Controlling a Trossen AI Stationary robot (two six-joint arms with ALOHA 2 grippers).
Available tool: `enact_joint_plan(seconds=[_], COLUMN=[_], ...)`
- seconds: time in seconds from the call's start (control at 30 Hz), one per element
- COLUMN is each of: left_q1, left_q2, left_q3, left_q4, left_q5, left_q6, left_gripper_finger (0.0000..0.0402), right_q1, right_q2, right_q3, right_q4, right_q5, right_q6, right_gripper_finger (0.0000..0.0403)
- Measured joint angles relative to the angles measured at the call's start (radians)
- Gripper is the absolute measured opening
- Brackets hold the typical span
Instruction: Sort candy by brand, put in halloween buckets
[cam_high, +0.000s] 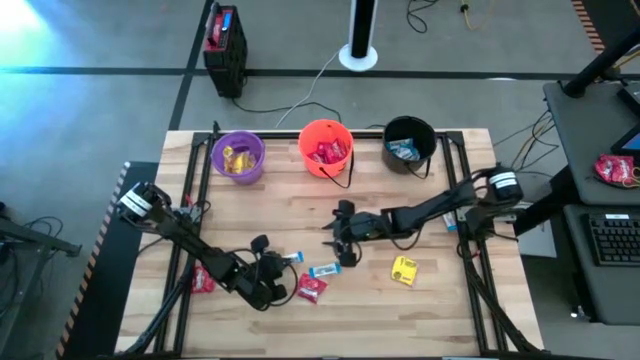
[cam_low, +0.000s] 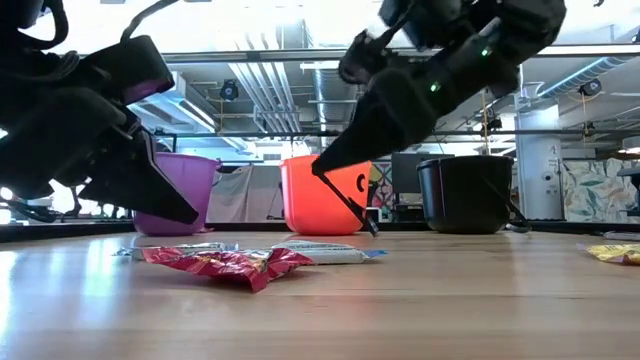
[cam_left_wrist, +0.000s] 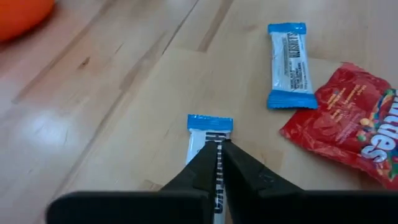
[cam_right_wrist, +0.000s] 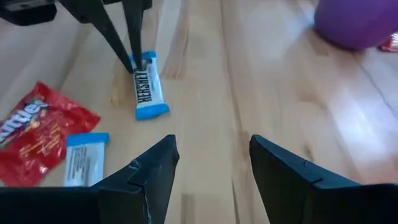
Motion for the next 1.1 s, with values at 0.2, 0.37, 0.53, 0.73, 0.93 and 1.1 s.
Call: enact_joint_plan(seconds=[0.2, 0.37, 0.53, 0.73, 0.93, 1.1], left_q1=[0.019, 0.023, 0.023, 0.023, 0.018, 0.017], left_q2=[-0.051, -0.082, -0.133, -0.224, -0.269, -0.209], left_q3=[0.003, -0.031, -0.066, -0.073, -0.082, -0.091], left_q4=[-0.155, -0.198, -0.195, -0.200, -0.194, -0.190], left_q5=[0.109, 0.177, 0.206, 0.157, 0.253, 0.274], left_q6=[-0.038, -0.017, 0.007, 0.050, 0.084, 0.085], left_gripper_finger=[0.0067, 0.0139, 0.0200, 0.0232, 0.0232, 0.0231], right_q1=[0.002, 0.002, 0.002, 0.002, 0.006, 0.017], right_q2=[0.063, 0.080, 0.080, 0.080, 0.095, 0.170], right_q3=[0.079, 0.115, 0.123, 0.123, 0.123, 0.160], right_q4=[0.005, 0.002, 0.003, 0.003, 0.050, 0.099], right_q5=[-0.001, -0.003, -0.002, -0.003, -0.091, -0.103], right_q6=[-0.021, -0.023, -0.017, 0.002, 0.053, 0.084], right_gripper_finger=[0.0196, 0.0196, 0.0196, 0.0196, 0.0196, 0.0196])
